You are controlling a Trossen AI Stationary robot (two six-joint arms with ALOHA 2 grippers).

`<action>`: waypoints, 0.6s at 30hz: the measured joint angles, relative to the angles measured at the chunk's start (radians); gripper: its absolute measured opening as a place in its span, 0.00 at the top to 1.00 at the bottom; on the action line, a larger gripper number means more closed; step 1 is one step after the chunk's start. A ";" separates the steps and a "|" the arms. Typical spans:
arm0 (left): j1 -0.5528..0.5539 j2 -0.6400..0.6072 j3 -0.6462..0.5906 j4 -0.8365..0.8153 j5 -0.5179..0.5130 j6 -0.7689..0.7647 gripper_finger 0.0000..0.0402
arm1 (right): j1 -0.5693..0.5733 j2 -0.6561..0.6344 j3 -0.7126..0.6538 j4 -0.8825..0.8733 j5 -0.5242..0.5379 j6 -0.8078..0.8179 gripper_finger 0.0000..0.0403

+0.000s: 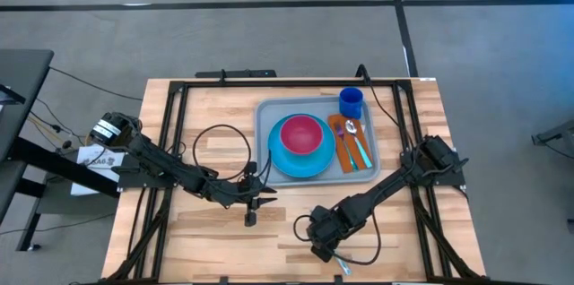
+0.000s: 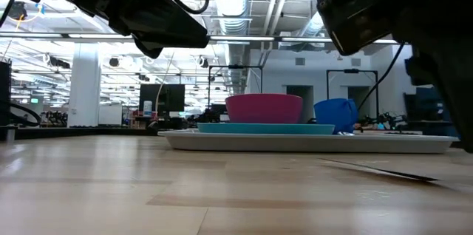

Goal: Set up tray
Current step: Put the blue patterned knife between the blue fork and blue spoon on the brown napkin

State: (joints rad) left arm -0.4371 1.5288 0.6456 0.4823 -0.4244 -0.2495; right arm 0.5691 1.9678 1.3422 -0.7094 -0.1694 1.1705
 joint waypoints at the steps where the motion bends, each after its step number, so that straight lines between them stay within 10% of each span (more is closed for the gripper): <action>1: 0.000 0.000 0.000 0.000 0.000 -0.005 0.80 | 0.003 0.003 0.000 0.003 0.000 0.010 0.80; 18: 0.000 0.000 0.000 0.000 0.000 -0.006 0.80 | 0.020 0.018 -0.006 0.060 0.070 0.008 0.80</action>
State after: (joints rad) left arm -0.4372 1.5288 0.6456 0.4820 -0.4244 -0.2550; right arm 0.5888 1.9854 1.3362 -0.6491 -0.0990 1.1784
